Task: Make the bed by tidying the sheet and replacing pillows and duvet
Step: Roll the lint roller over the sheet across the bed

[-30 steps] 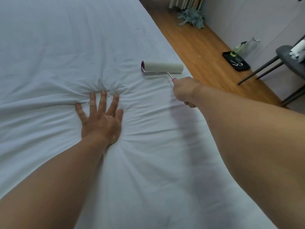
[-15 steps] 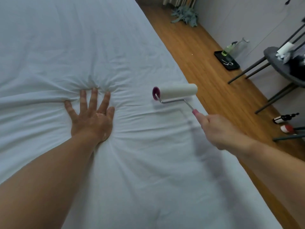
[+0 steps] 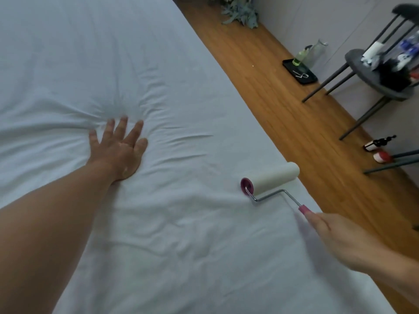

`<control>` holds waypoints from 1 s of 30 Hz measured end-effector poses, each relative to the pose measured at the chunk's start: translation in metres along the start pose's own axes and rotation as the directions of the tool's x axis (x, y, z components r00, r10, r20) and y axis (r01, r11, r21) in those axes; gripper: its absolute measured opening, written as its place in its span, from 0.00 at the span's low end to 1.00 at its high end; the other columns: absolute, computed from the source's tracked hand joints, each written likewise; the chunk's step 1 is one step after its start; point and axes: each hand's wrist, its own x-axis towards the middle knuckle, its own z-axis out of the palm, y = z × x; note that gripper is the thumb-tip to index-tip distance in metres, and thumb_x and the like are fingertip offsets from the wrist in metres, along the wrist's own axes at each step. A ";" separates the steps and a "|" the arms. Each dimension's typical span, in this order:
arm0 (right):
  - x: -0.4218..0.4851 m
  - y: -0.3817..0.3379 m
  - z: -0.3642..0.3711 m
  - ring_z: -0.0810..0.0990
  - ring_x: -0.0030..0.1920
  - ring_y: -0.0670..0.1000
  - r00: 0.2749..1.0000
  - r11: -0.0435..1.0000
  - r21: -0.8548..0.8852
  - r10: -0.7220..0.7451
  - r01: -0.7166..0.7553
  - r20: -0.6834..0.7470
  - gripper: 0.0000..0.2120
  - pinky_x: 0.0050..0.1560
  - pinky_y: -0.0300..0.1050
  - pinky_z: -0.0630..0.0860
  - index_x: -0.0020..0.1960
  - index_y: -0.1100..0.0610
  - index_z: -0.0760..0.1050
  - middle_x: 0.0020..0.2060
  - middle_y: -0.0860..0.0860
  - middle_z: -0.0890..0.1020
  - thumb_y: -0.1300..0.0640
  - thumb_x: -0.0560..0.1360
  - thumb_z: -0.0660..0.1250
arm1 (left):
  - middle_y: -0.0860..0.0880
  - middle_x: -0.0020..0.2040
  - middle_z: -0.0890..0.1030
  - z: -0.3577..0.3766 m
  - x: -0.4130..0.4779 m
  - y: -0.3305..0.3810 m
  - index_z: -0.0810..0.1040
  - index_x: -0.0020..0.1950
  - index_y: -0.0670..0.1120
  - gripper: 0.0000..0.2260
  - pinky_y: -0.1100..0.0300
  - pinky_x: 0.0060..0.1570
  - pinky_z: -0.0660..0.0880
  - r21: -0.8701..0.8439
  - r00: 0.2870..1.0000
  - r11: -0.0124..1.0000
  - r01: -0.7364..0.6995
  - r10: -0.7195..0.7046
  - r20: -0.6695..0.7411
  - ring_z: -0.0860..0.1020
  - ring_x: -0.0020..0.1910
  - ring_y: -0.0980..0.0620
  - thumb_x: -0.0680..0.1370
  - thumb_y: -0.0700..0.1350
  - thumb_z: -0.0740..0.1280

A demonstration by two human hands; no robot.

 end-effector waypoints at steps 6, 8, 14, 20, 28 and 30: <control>0.063 -0.185 -0.037 0.75 0.32 0.55 0.972 0.974 0.008 -0.224 0.226 -0.075 0.30 0.32 0.47 0.70 0.38 0.57 0.69 0.37 0.55 0.77 0.33 0.81 0.49 | 0.55 0.82 0.36 0.006 -0.055 0.006 0.34 0.80 0.61 0.27 0.34 0.75 0.36 0.131 1.000 0.991 0.017 -0.016 -0.008 0.36 0.81 0.48 0.81 0.62 0.35; 0.077 -0.257 -0.035 0.78 0.35 0.58 0.938 0.935 0.079 -0.340 0.345 -0.074 0.24 0.38 0.49 0.77 0.48 0.60 0.74 0.42 0.57 0.79 0.40 0.84 0.52 | 0.56 0.82 0.38 0.012 -0.074 0.005 0.36 0.80 0.62 0.27 0.34 0.74 0.34 0.097 0.993 0.991 0.093 -0.086 -0.077 0.36 0.81 0.50 0.81 0.64 0.36; 0.074 -0.279 0.010 0.76 0.52 0.61 0.905 0.903 0.069 -0.425 0.424 -0.002 0.19 0.43 0.43 0.76 0.75 0.57 0.64 0.55 0.57 0.75 0.58 0.84 0.52 | 0.58 0.83 0.44 0.031 -0.068 -0.005 0.41 0.81 0.62 0.28 0.37 0.76 0.36 -0.035 0.969 0.990 0.135 -0.139 -0.203 0.40 0.81 0.53 0.81 0.65 0.41; -0.053 -0.111 0.079 0.76 0.52 0.57 0.987 0.988 -0.130 -0.059 0.078 0.147 0.36 0.54 0.50 0.74 0.59 0.45 0.67 0.51 0.51 0.77 0.23 0.70 0.36 | 0.58 0.83 0.42 0.036 -0.067 -0.010 0.40 0.81 0.61 0.29 0.36 0.75 0.34 -0.071 0.976 0.993 0.098 -0.110 -0.186 0.38 0.81 0.52 0.81 0.65 0.40; 0.010 -0.197 0.061 0.75 0.53 0.63 0.961 0.958 -0.082 -0.271 0.274 0.049 0.16 0.52 0.52 0.76 0.63 0.54 0.71 0.58 0.59 0.75 0.49 0.85 0.49 | 0.58 0.83 0.42 0.028 -0.058 -0.016 0.41 0.81 0.62 0.30 0.36 0.75 0.33 -0.069 0.990 0.994 0.081 -0.089 -0.106 0.38 0.81 0.52 0.81 0.67 0.43; 0.011 -0.196 0.060 0.74 0.52 0.63 0.944 0.941 -0.078 -0.328 0.329 0.015 0.14 0.48 0.52 0.77 0.67 0.55 0.68 0.54 0.59 0.72 0.54 0.84 0.51 | 0.57 0.83 0.43 0.024 -0.058 -0.017 0.42 0.82 0.61 0.30 0.35 0.75 0.35 -0.056 0.994 0.997 0.059 -0.064 -0.085 0.39 0.81 0.51 0.81 0.66 0.45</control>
